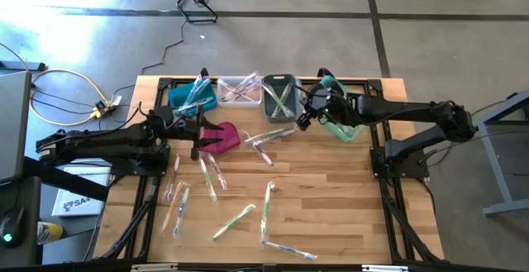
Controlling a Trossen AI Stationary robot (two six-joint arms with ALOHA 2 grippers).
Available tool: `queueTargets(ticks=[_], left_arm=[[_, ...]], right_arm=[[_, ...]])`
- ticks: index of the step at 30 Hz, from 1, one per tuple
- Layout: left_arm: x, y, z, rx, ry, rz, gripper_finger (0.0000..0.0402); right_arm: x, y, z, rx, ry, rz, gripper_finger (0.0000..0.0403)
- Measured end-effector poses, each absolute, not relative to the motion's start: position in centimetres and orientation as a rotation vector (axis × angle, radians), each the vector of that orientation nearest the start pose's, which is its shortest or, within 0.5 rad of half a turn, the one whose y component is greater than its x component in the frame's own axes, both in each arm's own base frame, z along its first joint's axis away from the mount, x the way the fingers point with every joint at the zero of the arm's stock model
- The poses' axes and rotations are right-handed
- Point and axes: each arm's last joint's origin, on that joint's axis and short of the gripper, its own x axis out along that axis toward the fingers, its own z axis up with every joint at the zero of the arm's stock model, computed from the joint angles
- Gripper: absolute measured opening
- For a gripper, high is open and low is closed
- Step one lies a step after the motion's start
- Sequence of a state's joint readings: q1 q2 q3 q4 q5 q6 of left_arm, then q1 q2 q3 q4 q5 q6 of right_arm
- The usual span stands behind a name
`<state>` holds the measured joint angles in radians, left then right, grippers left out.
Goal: Pick & Place Toothbrushes
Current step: Put the green toothbrush into the dark blue bin
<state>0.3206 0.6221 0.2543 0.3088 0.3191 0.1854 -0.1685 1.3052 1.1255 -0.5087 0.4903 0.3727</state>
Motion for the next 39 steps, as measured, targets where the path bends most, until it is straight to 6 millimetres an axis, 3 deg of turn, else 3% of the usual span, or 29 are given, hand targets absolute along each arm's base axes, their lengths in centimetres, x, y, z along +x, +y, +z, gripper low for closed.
queueTargets(ticks=[8, 19, 27, 39], left_arm=[[14.6, 3.9, 21.9, 0.211, 0.062, -0.006, 0.0159], [14.6, 3.9, 21.9, 0.211, 0.062, -0.006, 0.0159], [14.6, 3.9, 21.9, 0.211, 0.062, -0.006, 0.0159], [14.6, 3.9, 21.9, 0.21, 0.062, -0.007, 0.0159]], right_arm=[[28.7, -8.2, 31.3, 0.247, 0.455, -0.7, 0.001], [31.6, -13.7, 27.0, 0.311, 0.468, -0.702, 0.001], [31.9, -17.4, 23.6, 0.403, 0.528, -0.697, 0.001], [31.9, -19.6, 20.1, 0.489, 0.613, -0.717, 0.001]])
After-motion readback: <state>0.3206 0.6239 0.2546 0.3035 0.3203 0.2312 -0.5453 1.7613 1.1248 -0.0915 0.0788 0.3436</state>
